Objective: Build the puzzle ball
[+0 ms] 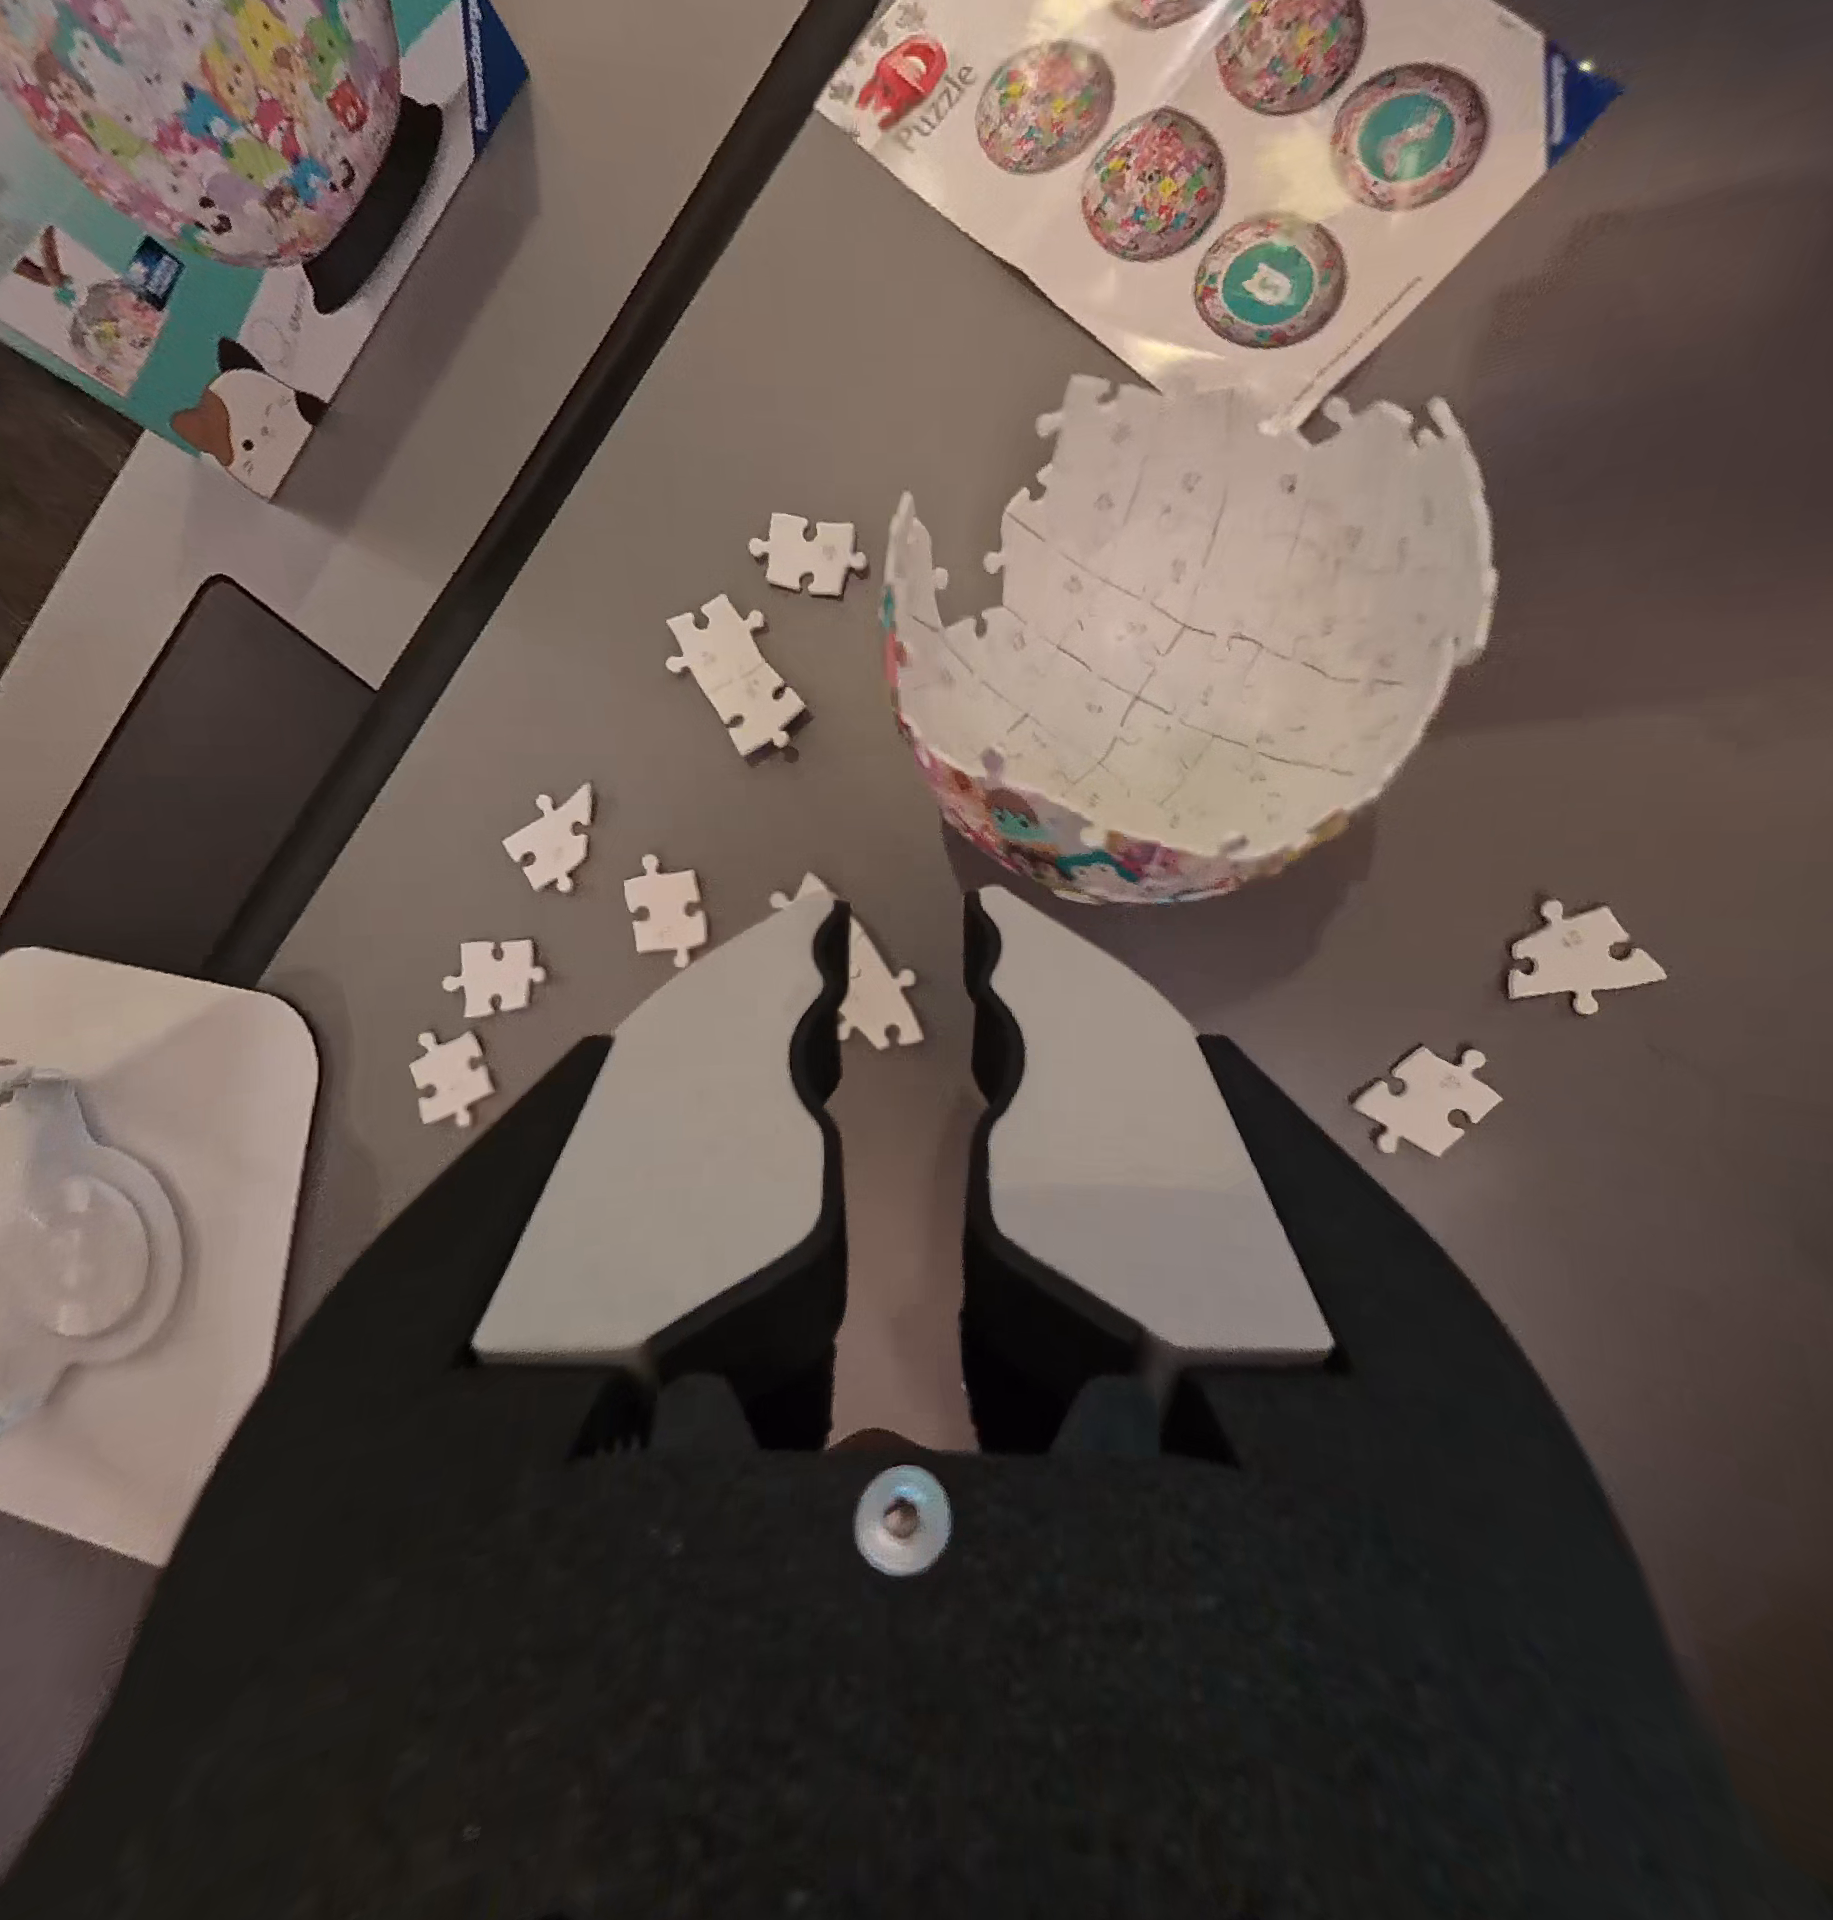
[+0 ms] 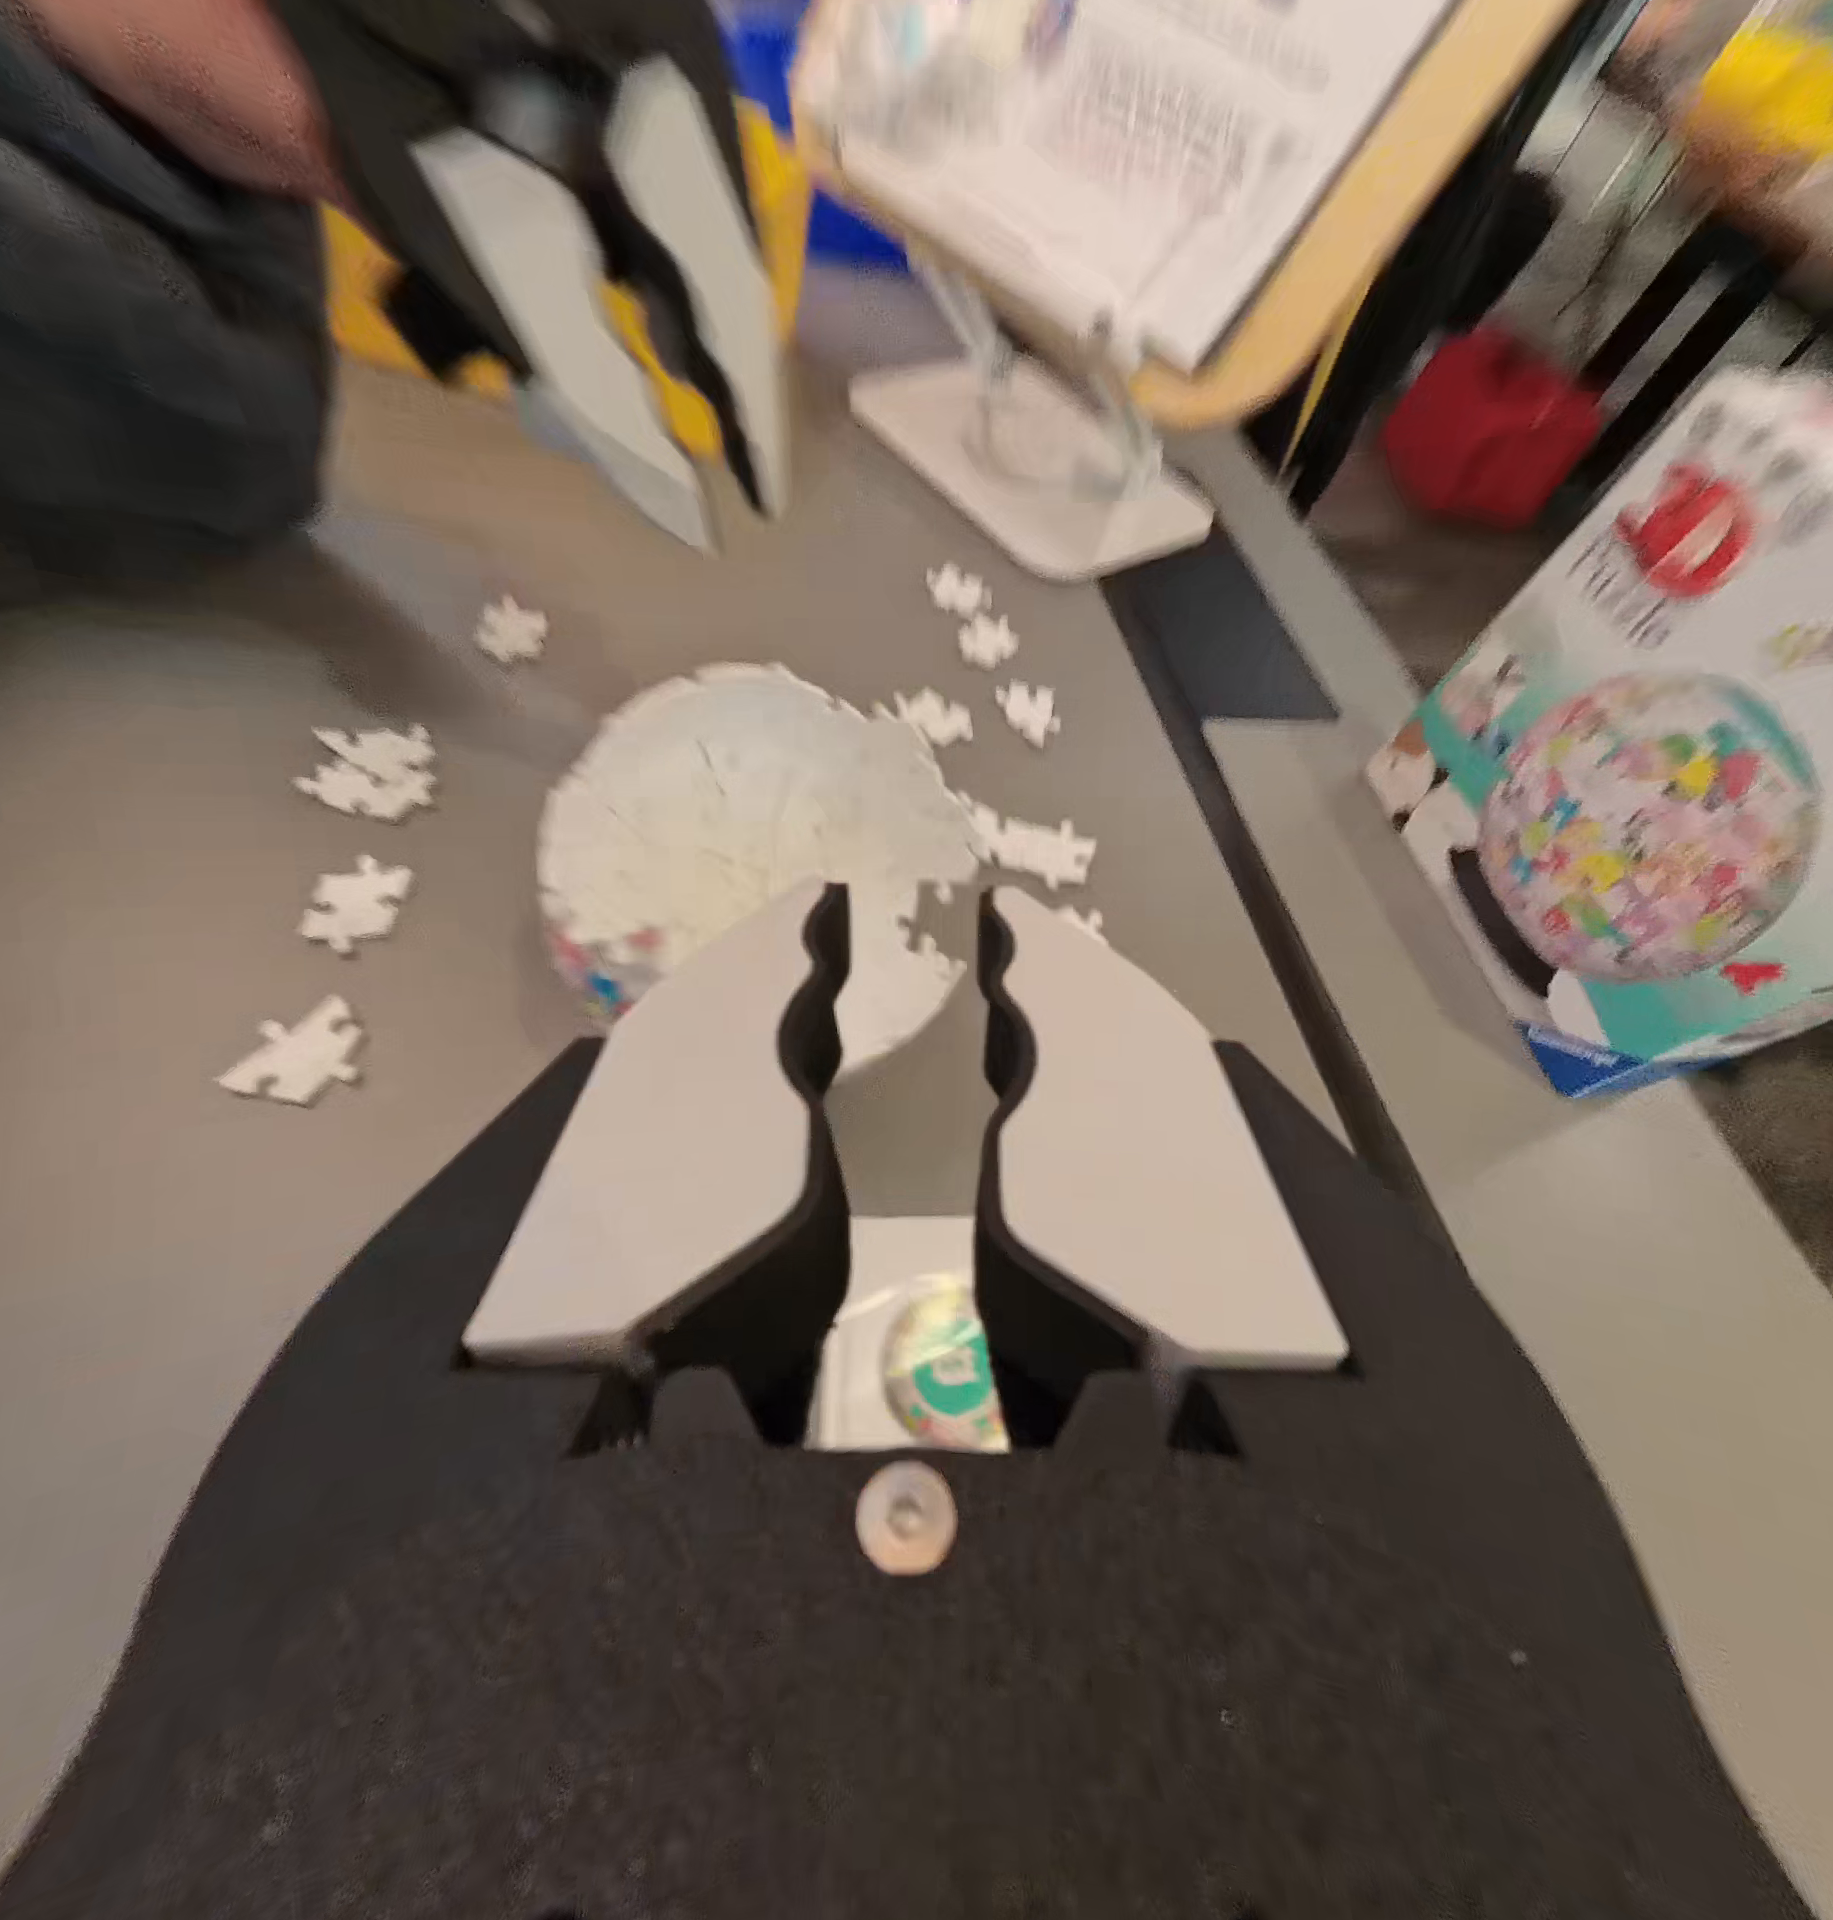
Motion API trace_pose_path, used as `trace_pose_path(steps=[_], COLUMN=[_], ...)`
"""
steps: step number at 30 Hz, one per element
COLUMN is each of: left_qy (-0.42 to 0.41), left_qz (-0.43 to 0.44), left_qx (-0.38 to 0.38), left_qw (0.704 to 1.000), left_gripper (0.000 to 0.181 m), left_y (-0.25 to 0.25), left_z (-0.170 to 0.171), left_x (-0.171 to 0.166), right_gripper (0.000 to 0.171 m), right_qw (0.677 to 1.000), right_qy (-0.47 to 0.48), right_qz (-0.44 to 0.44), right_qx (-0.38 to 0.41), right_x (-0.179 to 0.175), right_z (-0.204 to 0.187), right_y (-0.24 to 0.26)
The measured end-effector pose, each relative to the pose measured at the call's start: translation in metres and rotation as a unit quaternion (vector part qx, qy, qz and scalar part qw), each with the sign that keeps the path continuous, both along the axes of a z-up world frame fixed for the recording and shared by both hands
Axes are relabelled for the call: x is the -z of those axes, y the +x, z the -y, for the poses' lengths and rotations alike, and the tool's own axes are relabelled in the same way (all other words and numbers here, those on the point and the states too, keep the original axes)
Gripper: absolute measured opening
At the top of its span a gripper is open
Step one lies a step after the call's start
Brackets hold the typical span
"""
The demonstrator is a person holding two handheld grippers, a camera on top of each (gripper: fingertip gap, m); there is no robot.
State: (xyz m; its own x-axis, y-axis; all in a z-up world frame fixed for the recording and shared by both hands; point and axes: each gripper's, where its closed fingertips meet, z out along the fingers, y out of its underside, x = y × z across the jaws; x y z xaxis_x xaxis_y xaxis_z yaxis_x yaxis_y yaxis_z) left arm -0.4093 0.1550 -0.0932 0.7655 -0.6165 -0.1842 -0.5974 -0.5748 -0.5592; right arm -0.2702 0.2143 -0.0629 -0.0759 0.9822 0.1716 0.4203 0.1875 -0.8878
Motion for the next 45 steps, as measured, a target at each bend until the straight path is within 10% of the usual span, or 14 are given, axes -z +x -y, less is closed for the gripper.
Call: trace_pose_path(steps=[5,13,30,45], left_qy=[0.023,0.014,-0.052,0.021], left_qz=[-0.018,0.108,0.196,0.233], left_qx=[-0.009,0.055,0.093,0.004], left_qw=[1.0,0.993,0.975,0.972], left_gripper=[0.016,0.016,0.014,0.003], left_y=[0.008,0.042,0.055,0.01], left_z=[0.002,-0.019,0.006,-0.033], left_x=[0.002,0.009,0.035,-0.005], right_gripper=[0.0,0.001,0.013,0.0], right_qw=[0.993,0.973,0.976,0.992], right_qy=[-0.11,-0.151,-0.173,0.11], right_qz=[-0.003,-0.163,-0.098,-0.022], right_qx=[0.031,0.06,0.09,0.062], right_x=[0.019,0.023,0.067,0.005], right_z=[-0.038,0.033,0.129,0.083], right_y=[-0.032,0.001,0.05,0.029])
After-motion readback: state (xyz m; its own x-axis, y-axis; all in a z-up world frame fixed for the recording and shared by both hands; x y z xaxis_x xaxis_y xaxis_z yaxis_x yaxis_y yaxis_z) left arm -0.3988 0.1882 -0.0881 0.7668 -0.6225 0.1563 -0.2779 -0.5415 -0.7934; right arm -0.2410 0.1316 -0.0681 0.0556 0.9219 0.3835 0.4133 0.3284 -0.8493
